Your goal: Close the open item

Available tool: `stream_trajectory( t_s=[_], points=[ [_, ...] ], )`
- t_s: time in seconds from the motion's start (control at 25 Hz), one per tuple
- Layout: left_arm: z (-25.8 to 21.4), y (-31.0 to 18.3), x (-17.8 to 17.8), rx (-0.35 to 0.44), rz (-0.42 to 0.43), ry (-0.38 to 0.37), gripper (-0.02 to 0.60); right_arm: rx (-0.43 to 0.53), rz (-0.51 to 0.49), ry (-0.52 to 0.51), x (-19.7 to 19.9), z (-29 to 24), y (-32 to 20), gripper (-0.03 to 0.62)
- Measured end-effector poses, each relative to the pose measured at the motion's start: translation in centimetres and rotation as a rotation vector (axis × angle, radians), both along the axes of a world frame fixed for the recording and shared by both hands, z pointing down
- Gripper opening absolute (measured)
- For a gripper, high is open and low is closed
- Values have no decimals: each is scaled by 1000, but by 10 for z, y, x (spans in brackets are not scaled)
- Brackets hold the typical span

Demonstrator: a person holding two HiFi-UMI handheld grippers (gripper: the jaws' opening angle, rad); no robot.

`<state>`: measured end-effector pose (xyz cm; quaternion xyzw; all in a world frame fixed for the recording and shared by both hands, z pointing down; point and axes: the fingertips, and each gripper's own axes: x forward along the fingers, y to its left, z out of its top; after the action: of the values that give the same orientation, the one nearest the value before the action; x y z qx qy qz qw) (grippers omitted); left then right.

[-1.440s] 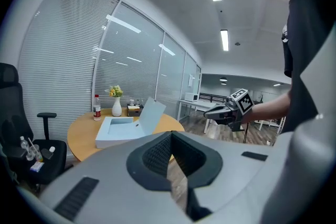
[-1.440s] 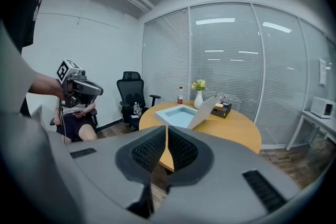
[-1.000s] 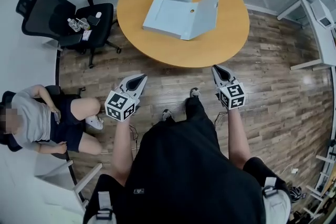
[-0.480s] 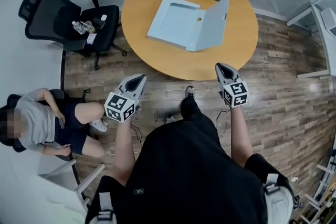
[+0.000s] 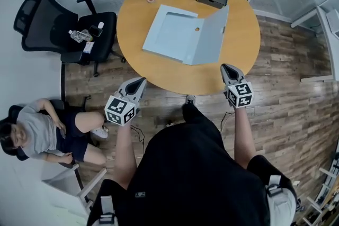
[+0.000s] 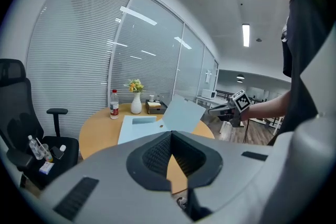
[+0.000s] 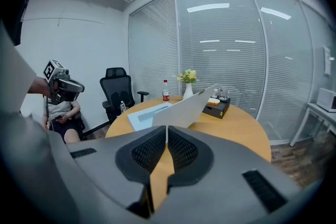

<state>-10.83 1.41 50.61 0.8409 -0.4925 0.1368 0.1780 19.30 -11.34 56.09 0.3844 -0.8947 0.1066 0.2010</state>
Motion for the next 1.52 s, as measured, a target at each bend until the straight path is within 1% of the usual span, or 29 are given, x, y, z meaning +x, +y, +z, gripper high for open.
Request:
stream_trajectory(
  t_s=[0.2,0.32,0.68,0.84,1.08,1.28,1.4,1.52],
  points=[
    [5,-25,2,-15,-22,-20,5,-12,26,-5,19,5,-40,9],
    [7,-34,1,-23,-44,-32,5,-17,25,-10,23,9,-61,9],
    [7,-57,-11,-54,-131,-67,5,-41,-4,-67,12,16,-121,9],
    [7,-70,-12,-58,-158,-75,5,-43,-33,-71,4,18,-139,9],
    [15,-95,-4,-74,-174,-84,5,-43,-68,-83,-1,20,-166,9],
    [21,-103,0,-78,-189,-90,5,-44,-93,-90,-6,26,-178,9],
    [23,-105,-4,-79,-194,-94,5,-46,-103,-84,-11,30,-182,9],
    [28,-103,-13,-92,-197,-94,5,-49,-94,-85,-14,30,-180,9]
  ],
)
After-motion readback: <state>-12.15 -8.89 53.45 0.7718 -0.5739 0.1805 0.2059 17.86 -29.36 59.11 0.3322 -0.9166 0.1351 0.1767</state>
